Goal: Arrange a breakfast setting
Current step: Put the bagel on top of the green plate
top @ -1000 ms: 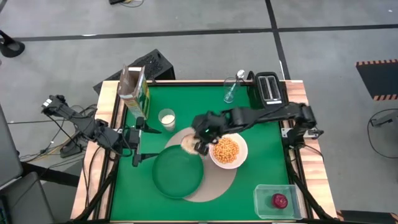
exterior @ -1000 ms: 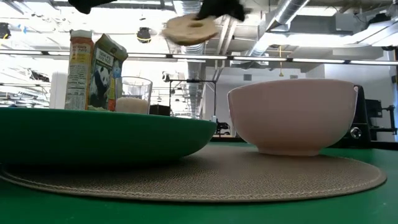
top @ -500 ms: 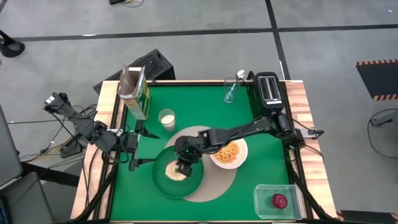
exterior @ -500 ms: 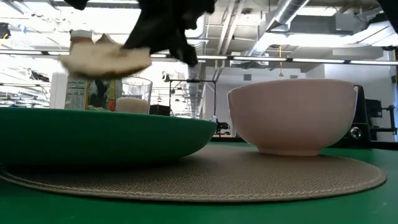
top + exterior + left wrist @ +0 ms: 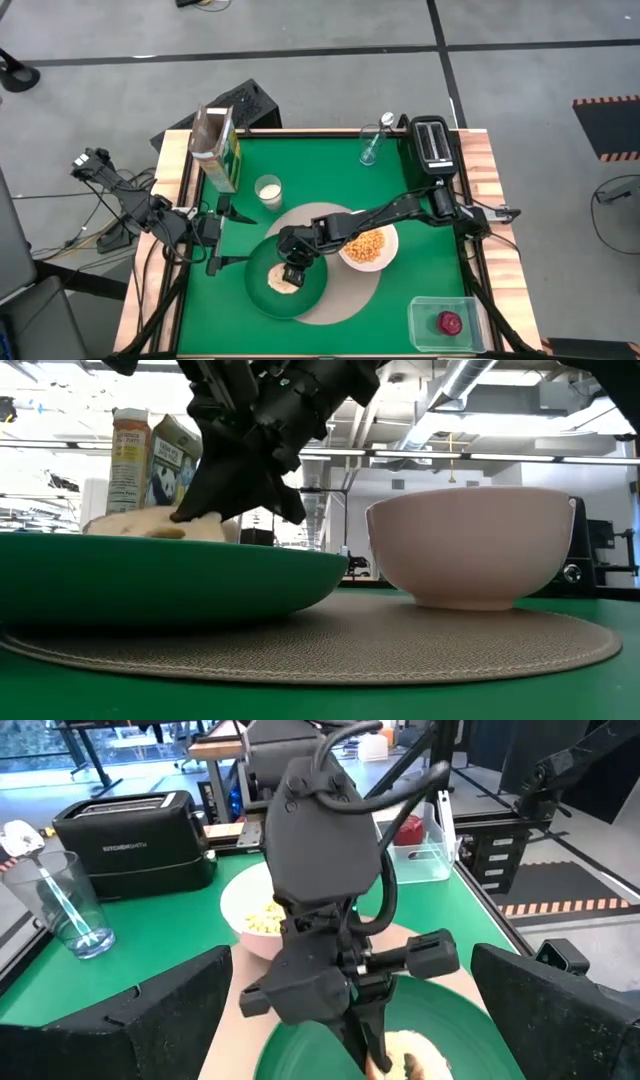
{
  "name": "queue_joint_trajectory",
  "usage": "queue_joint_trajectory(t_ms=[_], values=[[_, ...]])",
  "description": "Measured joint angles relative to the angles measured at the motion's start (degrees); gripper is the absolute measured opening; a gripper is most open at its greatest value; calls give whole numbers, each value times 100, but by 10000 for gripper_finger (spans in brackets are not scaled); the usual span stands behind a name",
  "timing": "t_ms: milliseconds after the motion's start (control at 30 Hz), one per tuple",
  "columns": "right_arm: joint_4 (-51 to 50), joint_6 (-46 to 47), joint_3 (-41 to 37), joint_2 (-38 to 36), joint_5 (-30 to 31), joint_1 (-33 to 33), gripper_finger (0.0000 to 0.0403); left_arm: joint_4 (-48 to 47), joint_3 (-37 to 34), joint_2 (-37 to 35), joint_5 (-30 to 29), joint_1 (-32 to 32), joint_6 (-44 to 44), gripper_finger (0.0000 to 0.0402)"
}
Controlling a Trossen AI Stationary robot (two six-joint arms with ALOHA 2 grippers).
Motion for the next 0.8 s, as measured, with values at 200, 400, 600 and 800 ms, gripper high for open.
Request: queue_joint_trajectory(t_ms=[200, 400, 600, 800], values=[[-27, -74, 0, -1, 64, -48, 51, -1, 0, 0, 1, 0, 4, 399], [114, -67, -14, 164, 56, -95, 61, -1, 0, 0, 3, 0, 23, 399], [128, 28, -17, 285, 10, -117, 62, -16, 0, -2, 40, 2, 26, 399], [170, 34, -17, 274, 17, -111, 64, -20, 0, -2, 40, 2, 36, 399]])
